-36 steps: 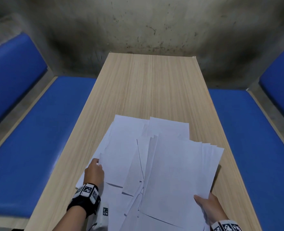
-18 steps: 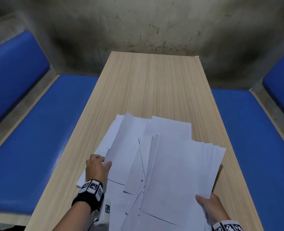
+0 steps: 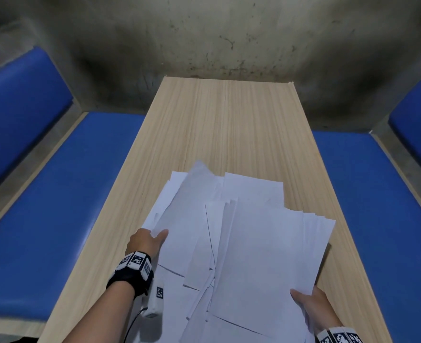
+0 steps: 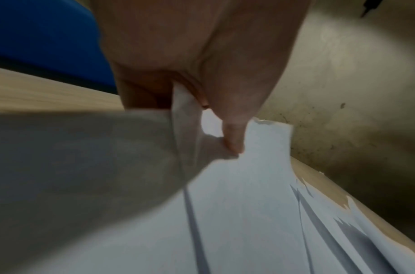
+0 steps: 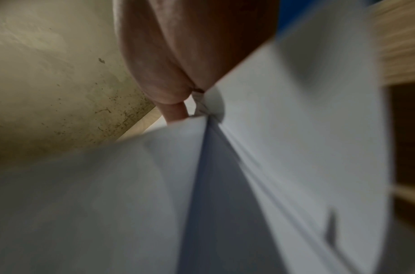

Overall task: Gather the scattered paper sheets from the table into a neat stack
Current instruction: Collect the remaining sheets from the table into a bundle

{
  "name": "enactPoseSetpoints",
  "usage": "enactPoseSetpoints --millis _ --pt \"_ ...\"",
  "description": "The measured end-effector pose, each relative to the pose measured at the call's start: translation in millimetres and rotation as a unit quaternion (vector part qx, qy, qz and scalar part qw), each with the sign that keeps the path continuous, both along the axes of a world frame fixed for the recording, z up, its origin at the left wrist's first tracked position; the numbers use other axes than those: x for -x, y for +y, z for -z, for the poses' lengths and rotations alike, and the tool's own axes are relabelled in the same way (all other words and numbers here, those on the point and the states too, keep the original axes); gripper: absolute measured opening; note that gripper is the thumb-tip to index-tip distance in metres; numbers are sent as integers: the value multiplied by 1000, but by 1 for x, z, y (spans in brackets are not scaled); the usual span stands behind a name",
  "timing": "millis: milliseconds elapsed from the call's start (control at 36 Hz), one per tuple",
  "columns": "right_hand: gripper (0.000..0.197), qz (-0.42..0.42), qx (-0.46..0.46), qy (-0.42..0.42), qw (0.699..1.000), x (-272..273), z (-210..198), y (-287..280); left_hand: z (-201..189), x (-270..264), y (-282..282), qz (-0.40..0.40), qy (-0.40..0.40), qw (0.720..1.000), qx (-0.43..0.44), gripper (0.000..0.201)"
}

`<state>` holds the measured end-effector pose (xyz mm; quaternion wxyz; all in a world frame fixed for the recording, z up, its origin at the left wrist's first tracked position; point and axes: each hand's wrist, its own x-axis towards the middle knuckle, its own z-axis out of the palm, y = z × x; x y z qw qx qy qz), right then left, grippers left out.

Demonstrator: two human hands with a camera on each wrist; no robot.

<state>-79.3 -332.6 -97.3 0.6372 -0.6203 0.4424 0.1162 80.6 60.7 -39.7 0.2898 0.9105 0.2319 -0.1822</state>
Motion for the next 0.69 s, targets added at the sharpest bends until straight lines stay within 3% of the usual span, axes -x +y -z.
enactPoseSetpoints --millis 111,333,472,555,639,694 --pt "45 0 4 7 1000 0 4 0 7 1 2 27 -45 999 -1 47" --pt "44 -1 -2 10 1000 -1 2 -1 -3 4 12 89 3 991 96 14" --pt "46 7 -13 8 1000 -1 3 -1 -17 7 10 102 39 985 130 30" --pt "46 12 -9 7 1000 -1 3 -1 -18 9 4 70 19 991 116 3" --pt "49 22 -17 10 1000 -1 4 0 -9 8 0 43 -30 996 75 25" --pt "48 22 -17 9 1000 -1 4 0 -10 9 -7 37 -37 995 82 28"
